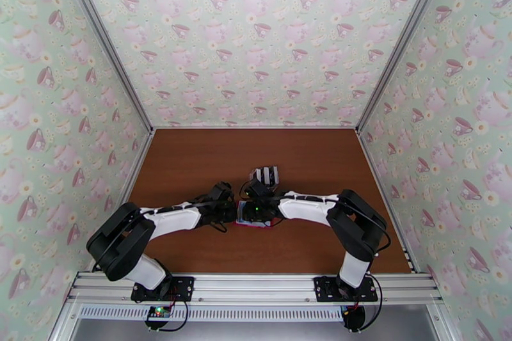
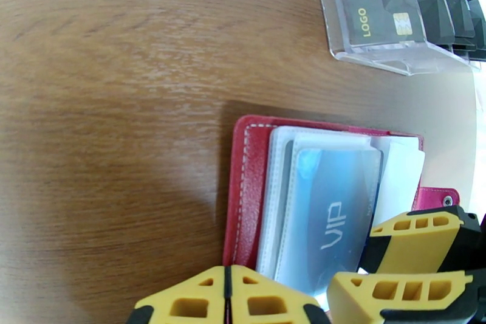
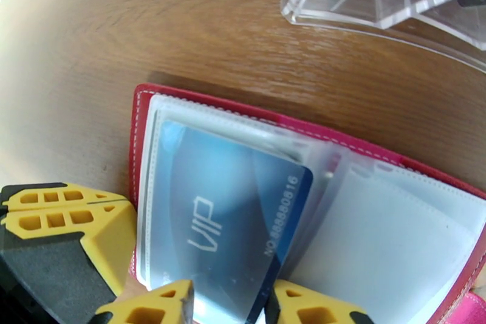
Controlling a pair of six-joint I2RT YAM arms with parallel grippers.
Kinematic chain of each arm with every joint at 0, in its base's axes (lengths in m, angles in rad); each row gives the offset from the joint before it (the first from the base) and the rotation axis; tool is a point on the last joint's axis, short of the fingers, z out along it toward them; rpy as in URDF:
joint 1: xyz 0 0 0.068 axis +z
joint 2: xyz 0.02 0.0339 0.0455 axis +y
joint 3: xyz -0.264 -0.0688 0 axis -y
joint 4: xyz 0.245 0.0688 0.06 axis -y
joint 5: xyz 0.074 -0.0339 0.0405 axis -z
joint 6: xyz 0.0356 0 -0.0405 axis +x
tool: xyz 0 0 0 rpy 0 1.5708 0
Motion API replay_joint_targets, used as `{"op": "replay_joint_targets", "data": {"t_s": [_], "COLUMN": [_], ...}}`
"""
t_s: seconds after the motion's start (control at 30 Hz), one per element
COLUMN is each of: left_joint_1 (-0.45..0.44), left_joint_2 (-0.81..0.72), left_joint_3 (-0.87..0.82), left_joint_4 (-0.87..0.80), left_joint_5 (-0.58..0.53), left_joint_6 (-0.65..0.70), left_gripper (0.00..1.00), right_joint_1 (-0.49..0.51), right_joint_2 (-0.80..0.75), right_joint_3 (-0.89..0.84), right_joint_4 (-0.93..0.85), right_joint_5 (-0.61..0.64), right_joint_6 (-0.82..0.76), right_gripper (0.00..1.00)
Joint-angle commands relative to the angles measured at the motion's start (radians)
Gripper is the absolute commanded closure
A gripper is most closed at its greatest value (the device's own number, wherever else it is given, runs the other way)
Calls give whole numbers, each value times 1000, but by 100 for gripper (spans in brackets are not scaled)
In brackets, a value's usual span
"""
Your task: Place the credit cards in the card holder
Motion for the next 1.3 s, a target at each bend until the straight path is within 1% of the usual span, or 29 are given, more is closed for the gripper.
{"op": "replay_joint_targets", "data": {"t_s": [0.0, 0.23, 0.77, 0.9, 1.07, 1.27], "left_joint_1": [8, 8, 13, 14, 14, 14], "left_joint_2": [1, -5, -8, -12, -9, -4], "left_joint_3": [-23, -27, -32, -26, -21, -17], "left_joint_4": [-99, -102, -106, -112, -111, -111], "left_joint_5": [8, 7, 8, 9, 14, 12], "left_joint_6": [24, 23, 24, 27, 26, 26], "left_gripper": [90, 90, 90, 89, 89, 89], "right_joint_1": [10, 6, -43, -58, -75, -138], "right_joint_2": [-21, -31, -104, -169, -274, -382], "right_joint_3": [14, -2, -81, -108, -129, -167], "right_joint_4": [-52, -74, -101, -82, -82, -136], "right_joint_5": [27, 39, 57, 39, 26, 43], "right_joint_6": [-25, -33, -59, -75, -90, -106], "right_gripper": [60, 58, 57, 56, 52, 49]}}
